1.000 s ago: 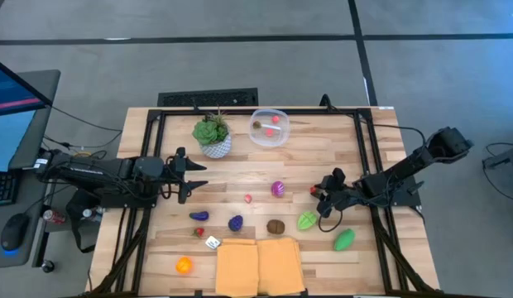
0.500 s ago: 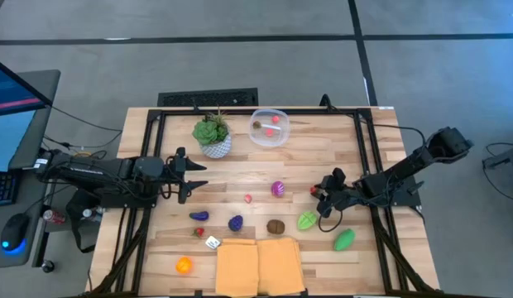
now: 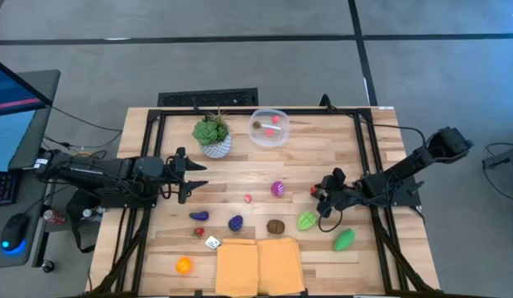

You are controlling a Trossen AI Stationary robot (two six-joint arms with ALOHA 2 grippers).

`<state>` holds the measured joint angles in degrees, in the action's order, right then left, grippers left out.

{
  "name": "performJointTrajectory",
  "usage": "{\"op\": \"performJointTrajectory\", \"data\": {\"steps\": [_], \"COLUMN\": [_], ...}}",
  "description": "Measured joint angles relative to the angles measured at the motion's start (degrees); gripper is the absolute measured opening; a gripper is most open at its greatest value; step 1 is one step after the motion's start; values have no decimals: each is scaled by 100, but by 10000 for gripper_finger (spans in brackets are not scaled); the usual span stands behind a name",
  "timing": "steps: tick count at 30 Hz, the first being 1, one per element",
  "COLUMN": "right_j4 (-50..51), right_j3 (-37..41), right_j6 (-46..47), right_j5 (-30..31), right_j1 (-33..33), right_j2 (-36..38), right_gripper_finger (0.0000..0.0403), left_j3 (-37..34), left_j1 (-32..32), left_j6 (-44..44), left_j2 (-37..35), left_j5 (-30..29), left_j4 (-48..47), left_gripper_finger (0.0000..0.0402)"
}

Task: Pick and placing Produce into tupperware
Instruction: Put the right strawberry into the transparent bin

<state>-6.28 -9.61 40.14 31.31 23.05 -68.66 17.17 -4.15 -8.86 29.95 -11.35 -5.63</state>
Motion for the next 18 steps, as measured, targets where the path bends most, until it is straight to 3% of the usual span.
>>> {"op": "performJointTrajectory", "data": {"steps": [18], "right_j4": [-20], "right_j3": [0], "right_j6": [2], "right_j5": [2], "right_j1": [-2], "right_j2": [0], "right_gripper_finger": [189], "left_j3": [-63], "left_j1": [-230], "left_j6": [-48], "left_j2": [4], "left_j5": [-64], "left_j4": [-7], "left_gripper_finger": [233]}}
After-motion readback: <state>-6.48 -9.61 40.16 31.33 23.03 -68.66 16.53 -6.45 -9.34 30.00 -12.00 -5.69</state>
